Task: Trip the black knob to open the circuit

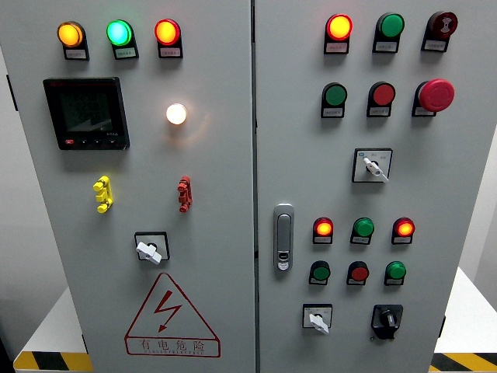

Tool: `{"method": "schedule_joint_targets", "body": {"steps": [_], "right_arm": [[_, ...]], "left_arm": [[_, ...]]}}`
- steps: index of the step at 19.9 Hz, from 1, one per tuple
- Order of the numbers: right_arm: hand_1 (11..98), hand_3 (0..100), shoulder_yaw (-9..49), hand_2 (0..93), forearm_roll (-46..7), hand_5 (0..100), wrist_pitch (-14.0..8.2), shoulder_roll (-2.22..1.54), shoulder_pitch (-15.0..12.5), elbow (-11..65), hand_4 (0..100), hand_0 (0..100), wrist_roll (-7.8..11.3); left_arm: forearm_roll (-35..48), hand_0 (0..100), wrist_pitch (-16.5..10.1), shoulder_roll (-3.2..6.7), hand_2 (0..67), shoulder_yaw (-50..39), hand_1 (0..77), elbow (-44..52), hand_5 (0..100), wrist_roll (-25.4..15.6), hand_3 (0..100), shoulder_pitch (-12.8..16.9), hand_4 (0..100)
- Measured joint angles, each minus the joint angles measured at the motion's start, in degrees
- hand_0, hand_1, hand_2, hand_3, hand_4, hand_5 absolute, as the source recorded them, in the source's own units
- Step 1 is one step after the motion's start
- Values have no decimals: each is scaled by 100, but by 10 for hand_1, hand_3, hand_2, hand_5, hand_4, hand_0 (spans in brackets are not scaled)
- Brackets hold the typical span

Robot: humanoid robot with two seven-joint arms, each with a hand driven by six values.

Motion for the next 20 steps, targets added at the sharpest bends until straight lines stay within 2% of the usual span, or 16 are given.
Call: {"method": "schedule_joint_targets", "body": {"steps": [7, 12, 14, 16, 20], "right_arm": [[347, 156, -139, 35, 1, 242, -8, 6, 258, 1, 120, 662, -5], [349, 158, -224, 35, 130, 242, -2, 7, 293, -10, 120, 659, -9], [352, 160, -31, 35, 69, 242, -2, 7, 313, -2, 120, 656, -19], [356, 163, 491, 36, -336, 241, -5, 8, 330, 56, 120, 652, -97], [359, 163, 2121, 36, -2173, 241, 28, 14, 247, 150, 121, 649, -335]], "left_arm": [[0, 0, 0, 3, 129, 0, 29, 0, 15, 0, 213, 0, 66], [0, 0, 0, 6, 129, 0, 29, 0, 15, 0, 213, 8, 66], [0, 0, 0, 6, 129, 0, 30, 0, 15, 0, 213, 9, 66], [0, 0, 0, 7, 129, 0, 30, 0, 15, 0, 213, 9, 66], [0, 0, 0, 7, 129, 0, 30, 0, 15, 0, 213, 9, 66]]}}
